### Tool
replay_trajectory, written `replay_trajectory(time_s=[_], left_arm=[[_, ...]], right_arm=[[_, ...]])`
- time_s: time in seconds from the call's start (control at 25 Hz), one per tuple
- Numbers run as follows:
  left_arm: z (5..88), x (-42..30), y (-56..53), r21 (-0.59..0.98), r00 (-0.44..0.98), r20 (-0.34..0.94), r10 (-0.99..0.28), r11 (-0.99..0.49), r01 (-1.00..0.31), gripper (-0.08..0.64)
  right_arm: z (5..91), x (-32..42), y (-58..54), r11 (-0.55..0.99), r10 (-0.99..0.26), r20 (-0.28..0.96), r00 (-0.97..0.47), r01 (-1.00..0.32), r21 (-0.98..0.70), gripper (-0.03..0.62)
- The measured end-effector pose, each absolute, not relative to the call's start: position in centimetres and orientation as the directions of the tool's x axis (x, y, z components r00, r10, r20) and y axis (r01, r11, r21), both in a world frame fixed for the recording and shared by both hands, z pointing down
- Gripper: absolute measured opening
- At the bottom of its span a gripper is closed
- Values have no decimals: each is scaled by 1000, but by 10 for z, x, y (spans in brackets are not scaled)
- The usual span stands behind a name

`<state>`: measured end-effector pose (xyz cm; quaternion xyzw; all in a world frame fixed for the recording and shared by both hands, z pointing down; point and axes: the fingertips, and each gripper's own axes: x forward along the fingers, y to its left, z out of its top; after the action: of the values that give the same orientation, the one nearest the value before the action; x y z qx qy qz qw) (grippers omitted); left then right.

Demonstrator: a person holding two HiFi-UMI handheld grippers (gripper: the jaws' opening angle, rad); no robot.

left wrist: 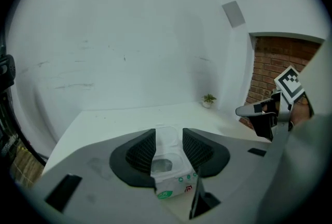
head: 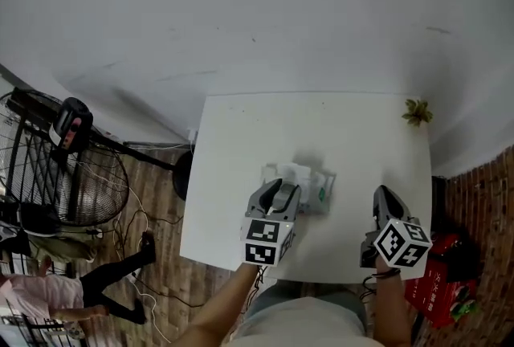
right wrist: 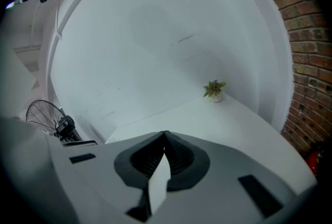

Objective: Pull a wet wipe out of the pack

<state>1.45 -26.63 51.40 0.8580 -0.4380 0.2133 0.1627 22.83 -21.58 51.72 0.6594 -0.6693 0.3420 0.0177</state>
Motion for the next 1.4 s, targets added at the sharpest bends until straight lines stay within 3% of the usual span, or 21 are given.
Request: replay_trajectory(time_s=[1.4], left_arm=[[592,16,-264,118,523,760,-385,-710,-695,149]], right_arm=[[567,227,-220,-162,-823,544,-162,-852,-498,2]])
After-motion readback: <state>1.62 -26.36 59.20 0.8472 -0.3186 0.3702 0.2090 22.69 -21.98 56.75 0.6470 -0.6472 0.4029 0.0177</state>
